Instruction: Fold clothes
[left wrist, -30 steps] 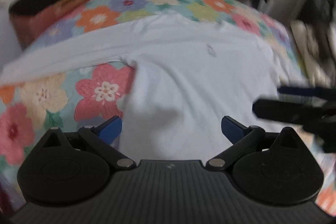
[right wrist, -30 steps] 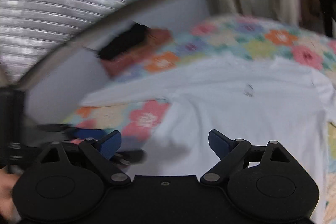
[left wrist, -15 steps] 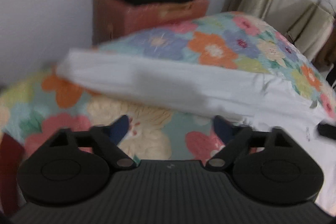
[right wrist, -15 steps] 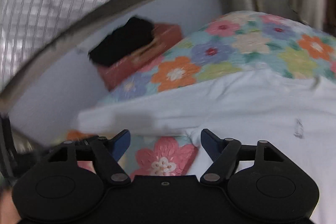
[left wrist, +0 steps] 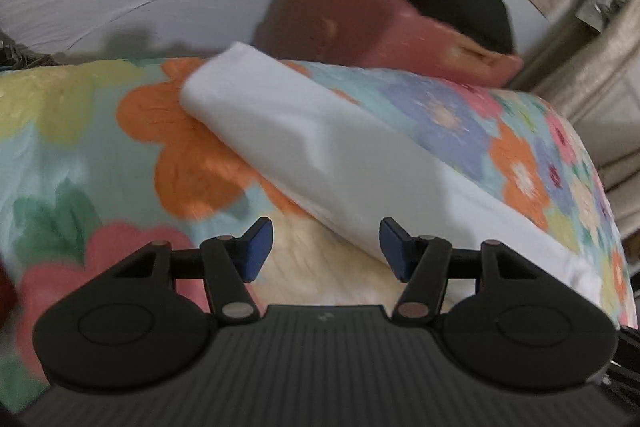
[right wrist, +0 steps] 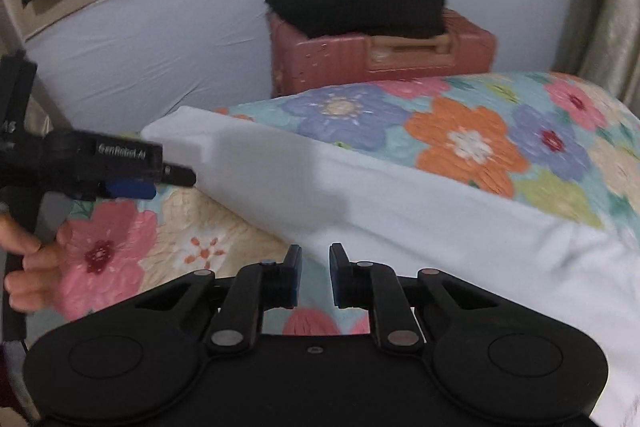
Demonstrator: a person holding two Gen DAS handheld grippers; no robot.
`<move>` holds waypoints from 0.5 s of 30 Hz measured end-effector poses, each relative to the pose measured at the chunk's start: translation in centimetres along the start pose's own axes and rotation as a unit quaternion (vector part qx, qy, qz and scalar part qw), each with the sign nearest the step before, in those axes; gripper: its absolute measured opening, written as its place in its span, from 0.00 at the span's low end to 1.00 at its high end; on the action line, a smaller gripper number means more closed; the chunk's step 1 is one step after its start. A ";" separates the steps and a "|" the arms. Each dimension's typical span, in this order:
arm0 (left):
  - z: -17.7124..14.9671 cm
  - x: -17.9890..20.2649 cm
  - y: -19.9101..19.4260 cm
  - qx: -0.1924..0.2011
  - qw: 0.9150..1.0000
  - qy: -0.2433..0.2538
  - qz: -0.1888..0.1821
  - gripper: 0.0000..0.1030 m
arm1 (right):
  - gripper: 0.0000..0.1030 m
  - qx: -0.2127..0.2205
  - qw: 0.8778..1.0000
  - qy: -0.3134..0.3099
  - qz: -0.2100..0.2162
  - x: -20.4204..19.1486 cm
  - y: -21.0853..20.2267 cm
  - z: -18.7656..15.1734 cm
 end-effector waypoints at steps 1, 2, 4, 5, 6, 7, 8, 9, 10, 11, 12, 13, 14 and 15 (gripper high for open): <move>0.1 -0.7 0.9 -0.003 1.000 -0.010 -0.003 0.58 | 0.19 0.002 1.000 -0.007 0.004 -0.2 0.5 0.3; 0.1 -1.4 1.7 -0.006 1.000 -0.021 -0.006 0.58 | 0.23 0.004 1.000 -0.006 0.006 -0.2 1.0 0.5; 0.5 -1.7 2.4 0.012 0.999 -0.029 -0.016 0.62 | 0.26 0.008 1.000 0.000 0.011 -0.1 2.0 0.8; 0.7 -1.5 2.4 0.020 0.999 -0.027 -0.016 0.66 | 0.26 0.014 1.000 0.014 0.014 0.3 2.4 0.8; 1.0 -1.2 2.6 0.028 0.999 -0.026 -0.012 0.66 | 0.26 0.020 0.999 0.031 0.017 0.7 2.7 0.8; 1.3 -0.9 3.0 0.036 0.999 -0.026 -0.008 0.66 | 0.26 0.026 0.998 0.049 0.021 1.2 3.0 0.7; 1.4 -0.6 3.1 0.040 0.999 -0.025 -0.008 0.60 | 0.26 0.032 0.997 0.066 0.024 1.6 3.4 0.7; 1.6 -0.4 3.2 0.043 0.999 -0.025 -0.009 0.31 | 0.26 0.036 0.997 0.068 0.017 1.7 3.5 0.5; 1.7 -0.1 3.2 0.046 0.999 -0.024 -0.010 0.10 | 0.26 0.039 0.997 0.066 0.007 1.6 3.6 0.3; 1.9 0.1 3.3 0.049 0.998 -0.024 -0.011 0.04 | 0.26 0.042 0.997 0.064 -0.003 1.5 3.7 0.0; 2.0 0.4 3.4 0.052 0.998 -0.023 -0.012 0.04 | 0.26 0.045 0.997 0.062 -0.012 1.4 3.7 -0.2; 2.2 0.6 3.4 0.055 0.998 -0.023 -0.013 0.04 | 0.27 0.046 0.997 0.060 -0.018 1.5 3.6 -0.5; 2.2 1.0 3.0 0.058 0.998 -0.024 -0.028 0.04 | 0.29 0.046 0.997 0.059 -0.024 1.6 3.4 -0.7; 2.2 1.4 2.5 0.060 0.997 -0.025 -0.046 0.04 | 0.32 0.047 0.997 0.063 -0.026 1.9 3.1 -1.0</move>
Point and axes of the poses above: each gripper's, at about its wrist camera, not at the fingertips, and y roughly the way its jaws point, x to its right, z to its top, the point moved 6 cm from there along y, roughly the way its jaws point, and after that the axes turned 6 degrees about -x, right-handed, at the moved point
